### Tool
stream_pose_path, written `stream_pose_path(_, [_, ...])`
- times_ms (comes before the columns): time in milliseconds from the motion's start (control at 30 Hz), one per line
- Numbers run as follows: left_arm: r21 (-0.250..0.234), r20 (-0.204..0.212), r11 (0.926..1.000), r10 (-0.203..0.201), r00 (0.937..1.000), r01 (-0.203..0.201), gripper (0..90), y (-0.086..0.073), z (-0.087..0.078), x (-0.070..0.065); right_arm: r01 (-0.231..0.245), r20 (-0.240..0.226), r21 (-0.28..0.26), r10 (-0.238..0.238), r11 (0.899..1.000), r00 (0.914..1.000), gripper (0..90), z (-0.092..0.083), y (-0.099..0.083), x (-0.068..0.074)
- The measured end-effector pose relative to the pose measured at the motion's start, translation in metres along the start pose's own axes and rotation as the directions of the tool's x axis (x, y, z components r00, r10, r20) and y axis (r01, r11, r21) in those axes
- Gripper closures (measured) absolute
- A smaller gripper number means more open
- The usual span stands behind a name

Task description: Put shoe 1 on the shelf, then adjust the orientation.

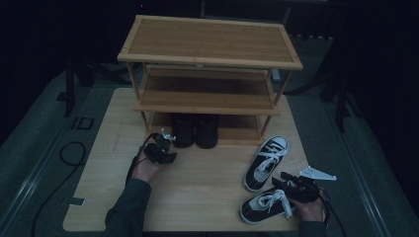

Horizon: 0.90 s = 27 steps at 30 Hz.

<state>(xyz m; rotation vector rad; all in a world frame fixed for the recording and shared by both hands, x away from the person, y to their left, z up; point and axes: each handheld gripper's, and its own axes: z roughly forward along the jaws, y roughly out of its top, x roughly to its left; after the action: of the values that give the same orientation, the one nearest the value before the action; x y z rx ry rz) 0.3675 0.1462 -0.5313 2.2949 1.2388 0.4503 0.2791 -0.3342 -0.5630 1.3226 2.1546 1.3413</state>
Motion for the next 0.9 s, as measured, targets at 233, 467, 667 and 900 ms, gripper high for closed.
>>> stream_pose_path(233, [-0.010, -0.020, 0.9996, -0.025, 0.9995, 0.025, 56.7, -0.010, -0.003, 0.006, 0.000, 0.001, 0.000, 0.000, 1.000, 1.0000, 44.6, 0.000, 0.000, 0.000])
stream_pose_path(467, [-0.010, -0.032, 0.9996, -0.025, 0.9992, 0.025, 55.7, -0.021, -0.008, 0.009, 0.005, 0.008, 0.005, -0.005, 1.000, 1.0000, 44.4, 0.000, 0.001, 0.001])
stream_pose_path(667, [-0.012, -0.047, 0.9997, -0.021, 0.9987, 0.020, 55.3, -0.027, -0.015, 0.012, 0.002, 0.009, 0.032, -0.002, 0.999, 1.0000, 44.4, 0.001, 0.003, 0.002])
stream_pose_path(900, [-0.020, -0.051, 0.9994, -0.030, 0.9983, 0.029, 55.3, -0.036, -0.018, 0.015, 0.027, 0.022, 0.103, -0.030, 0.994, 0.9993, 44.6, 0.002, 0.010, 0.006])
